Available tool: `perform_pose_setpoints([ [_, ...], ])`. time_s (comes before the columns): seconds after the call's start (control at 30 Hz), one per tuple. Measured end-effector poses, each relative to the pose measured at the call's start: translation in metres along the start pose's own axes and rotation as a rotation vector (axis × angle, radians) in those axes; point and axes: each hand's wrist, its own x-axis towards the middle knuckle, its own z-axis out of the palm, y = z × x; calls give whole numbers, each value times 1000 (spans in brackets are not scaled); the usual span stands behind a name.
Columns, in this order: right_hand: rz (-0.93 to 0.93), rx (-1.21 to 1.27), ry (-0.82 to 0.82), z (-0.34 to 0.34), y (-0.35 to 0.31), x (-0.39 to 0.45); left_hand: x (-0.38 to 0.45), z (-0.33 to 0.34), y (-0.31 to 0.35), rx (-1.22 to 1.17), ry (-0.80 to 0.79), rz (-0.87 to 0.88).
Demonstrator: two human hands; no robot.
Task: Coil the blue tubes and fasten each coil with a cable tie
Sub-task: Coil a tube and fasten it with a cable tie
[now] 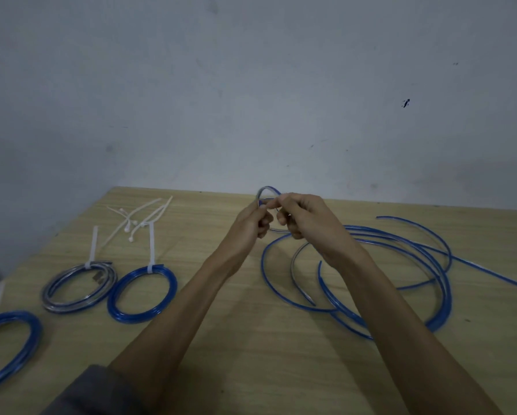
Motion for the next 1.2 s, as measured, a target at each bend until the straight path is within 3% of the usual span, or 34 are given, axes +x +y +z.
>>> perform_pose_setpoints([
  [0.13,-85,-145,-92,18,-1,-4,1,-6,8,-310,16,-54],
  [0.3,-137,-116,-33,24,-6,-6,3,-23,22,-643,18,-107],
  [0.93,-289,-257,-62,32,-4,-6,-14,-18,51,-525,-73,-160],
  [1.2,-213,-332,-251,26,0,-8,-6,-30,53,-887,-151,-141],
])
